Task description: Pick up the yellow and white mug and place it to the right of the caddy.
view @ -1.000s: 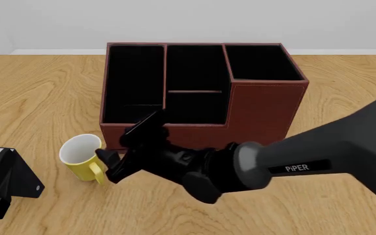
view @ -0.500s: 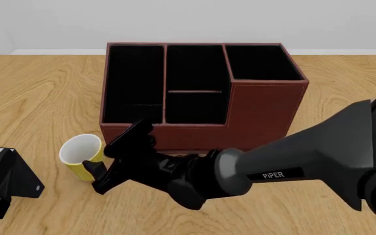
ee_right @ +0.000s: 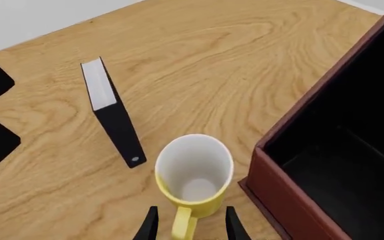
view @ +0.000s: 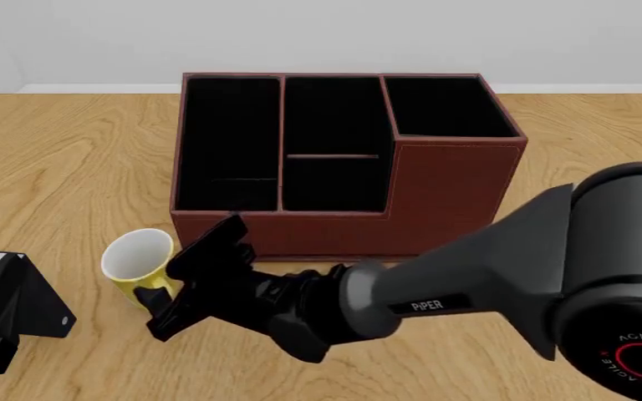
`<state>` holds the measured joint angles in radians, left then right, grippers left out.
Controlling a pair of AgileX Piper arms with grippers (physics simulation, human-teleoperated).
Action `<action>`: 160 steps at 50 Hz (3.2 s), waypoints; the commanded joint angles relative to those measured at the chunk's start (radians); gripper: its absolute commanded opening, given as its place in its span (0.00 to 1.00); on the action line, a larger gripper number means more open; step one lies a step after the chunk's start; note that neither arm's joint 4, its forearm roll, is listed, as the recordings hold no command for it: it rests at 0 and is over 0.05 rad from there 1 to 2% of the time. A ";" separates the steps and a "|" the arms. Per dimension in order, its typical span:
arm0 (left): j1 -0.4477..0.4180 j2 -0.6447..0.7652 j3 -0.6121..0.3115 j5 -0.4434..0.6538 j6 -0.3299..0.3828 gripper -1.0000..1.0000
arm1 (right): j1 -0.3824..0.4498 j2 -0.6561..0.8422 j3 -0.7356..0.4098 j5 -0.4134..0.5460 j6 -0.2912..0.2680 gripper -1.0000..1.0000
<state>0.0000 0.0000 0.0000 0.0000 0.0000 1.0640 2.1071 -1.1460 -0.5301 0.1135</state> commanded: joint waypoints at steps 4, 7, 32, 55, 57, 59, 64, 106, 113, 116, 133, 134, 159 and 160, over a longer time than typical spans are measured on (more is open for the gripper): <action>0.000 0.000 0.000 0.000 0.000 1.00 | -0.006 0.035 -0.020 0.008 0.024 1.00; 0.000 0.000 0.000 0.000 0.000 1.00 | 0.000 0.039 -0.021 0.006 0.030 1.00; 0.000 0.000 0.000 0.000 0.000 1.00 | 0.013 0.081 -0.042 0.002 0.057 1.00; 0.000 0.000 0.000 0.000 0.000 1.00 | 0.014 0.107 -0.059 0.011 0.072 1.00; 0.000 0.000 0.000 0.000 0.000 1.00 | 0.013 0.109 -0.059 0.011 0.076 1.00; 0.000 0.000 0.000 0.000 0.000 1.00 | 0.011 0.110 -0.060 0.010 0.078 1.00; 0.000 0.000 0.000 0.000 0.000 1.00 | 0.011 0.112 -0.063 0.014 0.074 1.00; 0.000 0.000 0.000 0.000 0.000 1.00 | -0.008 0.076 -0.029 -0.008 0.038 0.00; 0.000 0.000 0.000 0.000 0.000 1.00 | -0.007 0.060 -0.012 -0.024 0.024 0.00; 0.000 0.000 0.000 0.000 0.000 1.00 | -0.002 0.056 -0.011 -0.020 0.019 0.00; 0.000 0.000 0.000 0.000 0.000 1.00 | 0.044 0.053 -0.036 0.027 -0.028 0.00; 0.000 0.000 0.000 0.000 0.000 1.00 | 0.045 0.051 -0.035 0.028 -0.026 0.00; 0.000 0.000 0.000 0.000 0.000 1.00 | 0.032 -0.021 -0.026 0.089 -0.077 0.00; 0.000 0.000 0.000 0.000 0.000 1.00 | 0.031 -0.028 -0.024 0.090 -0.071 0.00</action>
<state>0.0000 0.0000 0.0000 0.0000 0.0000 1.1026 2.1154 -1.1703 -0.4636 0.0469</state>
